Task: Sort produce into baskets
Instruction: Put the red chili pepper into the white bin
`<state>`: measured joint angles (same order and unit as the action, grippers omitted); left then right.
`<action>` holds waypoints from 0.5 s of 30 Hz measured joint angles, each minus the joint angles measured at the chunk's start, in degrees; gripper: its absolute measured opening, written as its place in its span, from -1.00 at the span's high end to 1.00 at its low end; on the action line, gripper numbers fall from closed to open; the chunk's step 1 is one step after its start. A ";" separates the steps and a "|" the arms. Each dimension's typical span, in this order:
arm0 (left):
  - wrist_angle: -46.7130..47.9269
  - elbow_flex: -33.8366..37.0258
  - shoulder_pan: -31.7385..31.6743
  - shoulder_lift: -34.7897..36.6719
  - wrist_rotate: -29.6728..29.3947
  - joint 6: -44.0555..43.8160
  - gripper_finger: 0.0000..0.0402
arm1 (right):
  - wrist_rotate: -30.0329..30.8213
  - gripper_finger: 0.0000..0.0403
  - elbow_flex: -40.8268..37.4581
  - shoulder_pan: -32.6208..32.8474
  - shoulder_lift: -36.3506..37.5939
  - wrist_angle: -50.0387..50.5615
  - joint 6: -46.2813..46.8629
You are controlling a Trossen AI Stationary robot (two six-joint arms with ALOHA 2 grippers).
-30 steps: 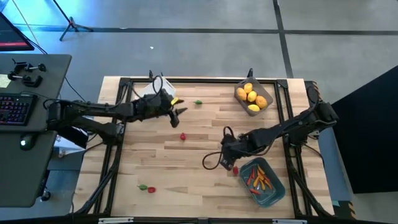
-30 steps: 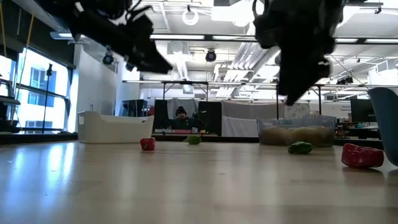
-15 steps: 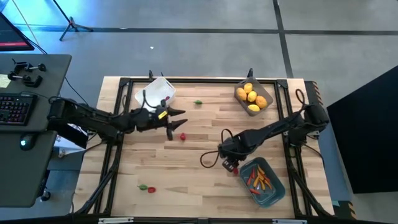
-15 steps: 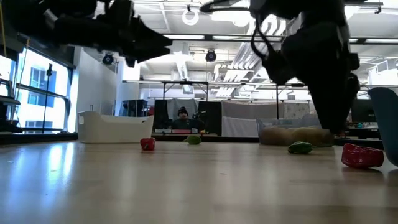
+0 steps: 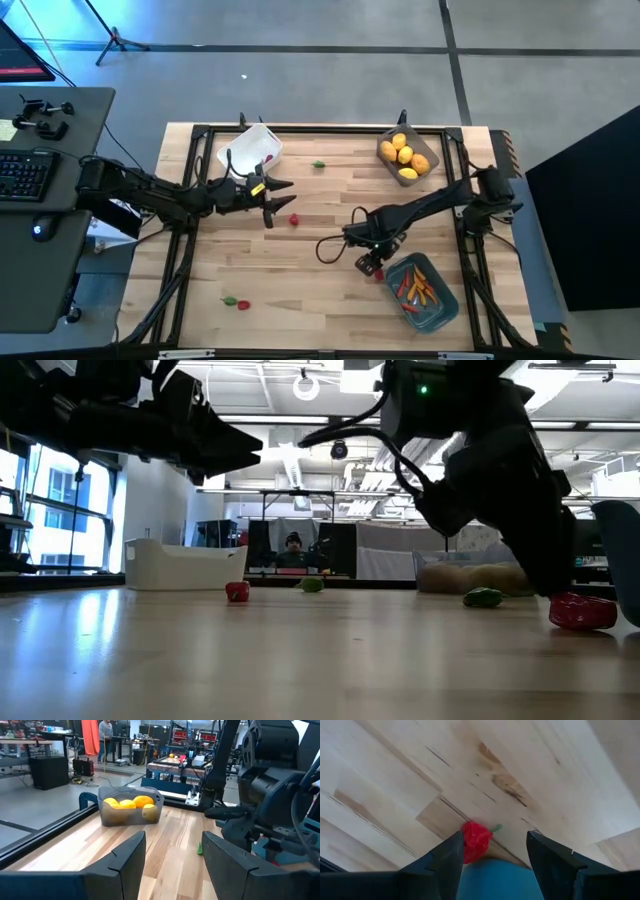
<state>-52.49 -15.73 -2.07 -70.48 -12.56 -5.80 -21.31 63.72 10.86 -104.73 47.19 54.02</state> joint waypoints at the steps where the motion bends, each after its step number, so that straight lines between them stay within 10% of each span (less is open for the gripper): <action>1: 0.00 0.00 0.04 0.00 0.03 -0.01 0.10 | -0.65 -0.02 -0.02 -0.01 -0.33 -0.15 -0.09; 8: 0.57 0.00 0.04 0.00 0.20 -0.02 0.10 | -2.82 0.08 -0.04 -0.01 -2.54 -1.40 -0.55; 15: 0.87 0.00 0.04 0.02 0.20 -0.04 0.10 | -4.90 0.61 -0.04 -0.01 -2.71 -3.12 -3.76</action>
<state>-51.62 -15.73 -2.02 -70.46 -12.36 -5.84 -26.21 63.68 10.85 -107.44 44.07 50.26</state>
